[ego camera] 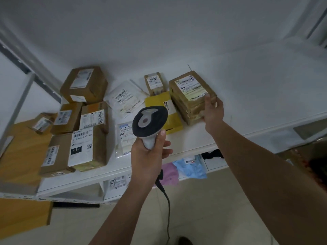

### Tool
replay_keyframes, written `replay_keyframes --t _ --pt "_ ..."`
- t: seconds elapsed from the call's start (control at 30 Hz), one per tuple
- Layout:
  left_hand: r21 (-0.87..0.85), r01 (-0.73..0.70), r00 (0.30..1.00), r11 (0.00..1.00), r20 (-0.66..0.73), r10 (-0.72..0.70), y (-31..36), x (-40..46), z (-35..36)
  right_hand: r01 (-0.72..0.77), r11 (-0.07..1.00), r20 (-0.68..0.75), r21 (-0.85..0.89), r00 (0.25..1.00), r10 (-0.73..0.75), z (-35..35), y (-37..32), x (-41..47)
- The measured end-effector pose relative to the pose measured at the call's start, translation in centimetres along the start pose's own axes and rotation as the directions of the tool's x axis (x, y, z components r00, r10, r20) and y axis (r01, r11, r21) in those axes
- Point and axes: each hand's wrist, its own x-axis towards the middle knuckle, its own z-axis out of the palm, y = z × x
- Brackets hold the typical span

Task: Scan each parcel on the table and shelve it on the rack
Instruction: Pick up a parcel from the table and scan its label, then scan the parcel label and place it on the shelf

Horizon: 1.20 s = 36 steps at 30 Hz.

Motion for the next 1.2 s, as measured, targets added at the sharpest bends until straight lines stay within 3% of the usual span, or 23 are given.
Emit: replay_keyframes --t 0.1,0.23,0.3,0.37,0.43,0.5,0.57,0.63,0.73,1.03,1.1,1.2 --pt "-0.002 0.026 1.0 1.0 -0.003 -0.026 -0.4 0.3 0.3 -0.052 0.976 -0.103 -0.213 0.994 0.03 0.9 -0.5 0.1" --pt "0.026 0.043 0.999 0.999 -0.012 -0.043 -0.9 0.4 -0.1 -0.143 0.989 -0.063 -0.047 0.988 0.14 2.8 -0.4 -0.6" --pt "0.027 0.051 0.999 0.998 -0.021 -0.05 -1.0 0.4 -0.7 -0.146 0.985 -0.086 -0.096 0.987 0.138 3.4 -0.6 -1.0" --pt "0.011 0.056 0.998 0.998 -0.038 -0.055 -1.0 0.3 -1.7 -0.064 0.936 -0.186 -0.346 0.983 -0.001 3.7 -0.6 -1.6" --pt "-0.004 0.048 0.997 0.999 -0.06 -0.048 -1.0 -0.1 -3.0 0.115 0.868 -0.213 -0.484 0.946 -0.244 4.1 -0.4 -2.9" --pt "-0.017 0.037 0.996 0.999 -0.086 -0.038 -1.0 -0.5 -4.5 0.343 0.741 -0.107 -0.578 0.868 -0.485 4.9 0.3 -4.8" --pt "-0.036 0.041 0.992 0.999 -0.122 -0.045 -1.0 -1.1 -6.3 0.538 0.535 0.15 -0.651 0.783 -0.604 6.1 1.2 -7.0" --pt "-0.048 0.046 0.985 0.998 -0.164 -0.054 -1.1 -1.8 -8.8 0.661 0.364 0.41 -0.656 0.717 -0.564 7.8 2.1 -9.6" --pt "-0.044 0.069 0.971 0.997 -0.227 -0.077 -1.6 -2.7 -12.7 0.737 0.204 0.603 -0.644 0.654 -0.457 10.0 3.5 -13.4" --pt "-0.113 0.022 0.913 0.993 -0.403 -0.066 -3.3 -7.2 -30.8 0.887 -0.068 0.852 -0.456 0.413 -0.32 17.5 12.6 -30.6" --pt "-0.135 0.003 0.899 0.991 -0.433 -0.062 -3.7 -8.2 -35.4 0.885 -0.13 0.871 -0.447 0.397 -0.289 19.2 15.1 -35.2" --pt "-0.143 -0.007 0.89 0.99 -0.452 -0.059 -4.6 -9.8 -42.8 0.86 -0.186 0.873 -0.475 0.434 -0.223 21.5 19.5 -42.4"
